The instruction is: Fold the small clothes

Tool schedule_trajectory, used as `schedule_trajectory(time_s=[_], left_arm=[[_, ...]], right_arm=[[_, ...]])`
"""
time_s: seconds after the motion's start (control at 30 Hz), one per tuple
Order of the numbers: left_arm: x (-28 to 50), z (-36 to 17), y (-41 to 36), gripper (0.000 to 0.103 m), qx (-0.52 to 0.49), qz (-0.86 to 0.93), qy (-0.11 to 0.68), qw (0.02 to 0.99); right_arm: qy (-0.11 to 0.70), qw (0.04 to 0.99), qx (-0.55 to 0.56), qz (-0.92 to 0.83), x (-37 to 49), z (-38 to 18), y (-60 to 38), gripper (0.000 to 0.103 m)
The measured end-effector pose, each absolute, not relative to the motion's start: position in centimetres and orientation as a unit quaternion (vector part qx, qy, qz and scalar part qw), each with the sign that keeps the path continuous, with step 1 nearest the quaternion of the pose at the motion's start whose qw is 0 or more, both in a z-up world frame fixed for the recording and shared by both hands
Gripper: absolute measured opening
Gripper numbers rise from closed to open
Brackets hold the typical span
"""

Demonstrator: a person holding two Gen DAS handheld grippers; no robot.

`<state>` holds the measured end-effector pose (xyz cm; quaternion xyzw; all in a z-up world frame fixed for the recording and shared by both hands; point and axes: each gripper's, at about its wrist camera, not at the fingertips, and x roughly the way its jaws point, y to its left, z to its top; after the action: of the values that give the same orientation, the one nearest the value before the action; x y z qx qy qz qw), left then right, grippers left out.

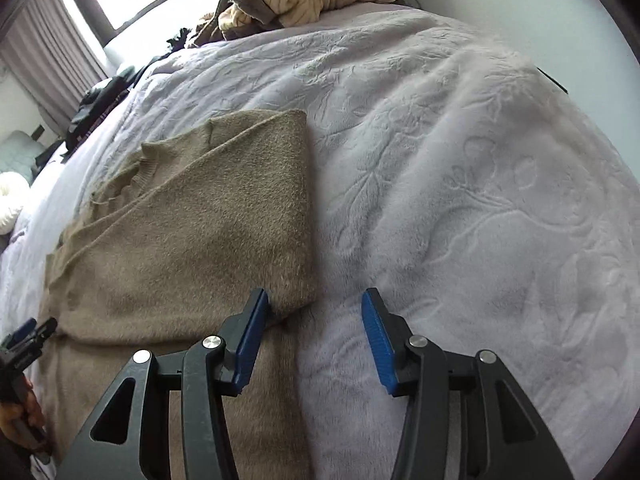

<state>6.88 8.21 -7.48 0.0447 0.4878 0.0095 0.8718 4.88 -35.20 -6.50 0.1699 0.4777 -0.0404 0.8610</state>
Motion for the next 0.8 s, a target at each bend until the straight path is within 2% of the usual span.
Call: schedule_trajectory(time_s=[0.17,0.47,0.57,0.8], left_arm=[[4.3,-6.9,9.4,0.092,0.023,0.001,0.495,0.868],[-3.6,-5.5,10.6,0.092,-0.022,-0.016,0.49,0.871],[-5.9,-4.9,11.1,0.092,-0.035,-0.015,0.481,0.876],[-10.4,-4.0,12.3,0.092,-0.053,-0.012,0.469,0.882]], right_arm=[[0.464,0.856,0.227,-0.006,1.6,-5.9,-35.3,0.06],[0.447,0.858,0.253,0.025,-5.0,-4.4,-32.9,0.06],[0.438,0.859,0.264,0.032,-7.3,-3.8,-32.4,0.067],[0.429,0.86,0.275,0.034,-11.1,-3.0,-31.9,0.068]])
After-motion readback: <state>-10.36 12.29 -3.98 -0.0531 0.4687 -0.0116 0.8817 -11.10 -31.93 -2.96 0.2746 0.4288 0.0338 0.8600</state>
